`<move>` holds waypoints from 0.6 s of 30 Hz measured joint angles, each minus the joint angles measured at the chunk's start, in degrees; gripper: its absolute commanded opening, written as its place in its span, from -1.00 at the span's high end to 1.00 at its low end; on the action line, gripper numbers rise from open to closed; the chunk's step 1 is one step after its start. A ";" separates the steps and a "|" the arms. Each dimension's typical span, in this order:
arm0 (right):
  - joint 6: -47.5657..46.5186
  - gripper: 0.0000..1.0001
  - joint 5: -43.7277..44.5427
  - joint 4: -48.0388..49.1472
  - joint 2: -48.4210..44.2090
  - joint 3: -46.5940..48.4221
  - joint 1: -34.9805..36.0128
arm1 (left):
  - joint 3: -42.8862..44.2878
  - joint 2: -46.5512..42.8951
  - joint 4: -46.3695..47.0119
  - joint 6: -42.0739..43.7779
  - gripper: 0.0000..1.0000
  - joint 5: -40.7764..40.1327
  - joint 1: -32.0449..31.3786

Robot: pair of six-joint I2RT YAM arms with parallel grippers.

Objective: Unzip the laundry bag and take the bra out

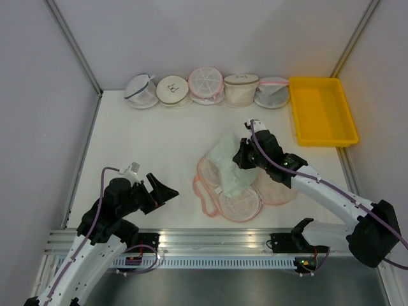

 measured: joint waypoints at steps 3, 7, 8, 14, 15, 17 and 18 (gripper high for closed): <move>-0.28 0.99 1.86 -2.95 -2.75 4.31 0.02 | 0.00 -0.28 0.00 -0.02 -0.99 0.00 0.00; -0.92 0.99 8.59 -7.78 -3.10 11.08 0.02 | 0.00 -0.39 -0.02 0.00 -0.99 0.00 0.00; -1.25 0.99 10.73 -9.62 -2.67 13.38 -0.04 | 0.00 -0.39 -0.02 0.00 -0.99 0.02 0.00; -2.34 0.99 23.45 -16.46 2.34 27.67 -3.85 | 0.15 -0.39 -0.22 0.00 -0.99 0.04 0.00; -2.47 0.99 25.49 -17.51 3.34 29.97 -5.38 | 0.22 -0.37 -0.31 0.00 -0.99 0.04 0.00; -2.97 0.99 29.29 -18.38 5.07 33.68 -8.55 | 0.42 -0.37 -0.44 0.00 -0.99 0.09 0.00; -3.30 0.99 30.75 -18.62 5.81 35.17 -10.19 | 0.50 -0.37 -0.44 0.00 -0.99 0.09 0.00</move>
